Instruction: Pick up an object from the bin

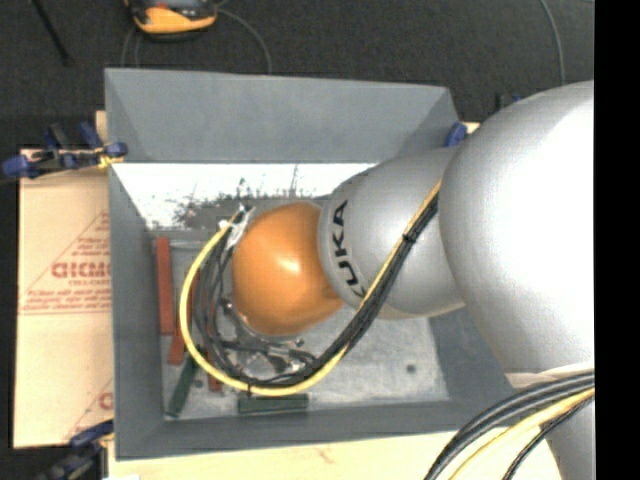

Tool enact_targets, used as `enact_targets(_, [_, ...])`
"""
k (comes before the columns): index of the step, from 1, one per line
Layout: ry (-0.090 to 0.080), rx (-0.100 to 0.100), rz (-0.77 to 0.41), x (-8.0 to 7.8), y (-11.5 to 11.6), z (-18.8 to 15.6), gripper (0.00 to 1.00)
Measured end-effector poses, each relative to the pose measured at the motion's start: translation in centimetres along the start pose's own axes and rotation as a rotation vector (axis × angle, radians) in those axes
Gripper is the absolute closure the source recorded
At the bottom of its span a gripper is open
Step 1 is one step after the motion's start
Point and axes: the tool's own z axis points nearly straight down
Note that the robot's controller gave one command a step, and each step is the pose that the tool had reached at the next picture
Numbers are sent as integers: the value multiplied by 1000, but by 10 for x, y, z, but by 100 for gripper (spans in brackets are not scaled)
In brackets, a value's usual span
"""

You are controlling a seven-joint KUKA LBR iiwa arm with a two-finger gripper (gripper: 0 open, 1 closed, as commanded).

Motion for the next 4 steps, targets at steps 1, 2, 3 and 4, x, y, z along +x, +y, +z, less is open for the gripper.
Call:
enact_targets(1, [-3,-1,-19,-3,-3,-1,100])
enact_targets(2, [-13,6,-16,0,-8,-49,100])
enact_targets(3, [-13,5,2,-7,-5,-3,0])
enact_targets(4, [-32,10,7,-11,-8,-7,100])
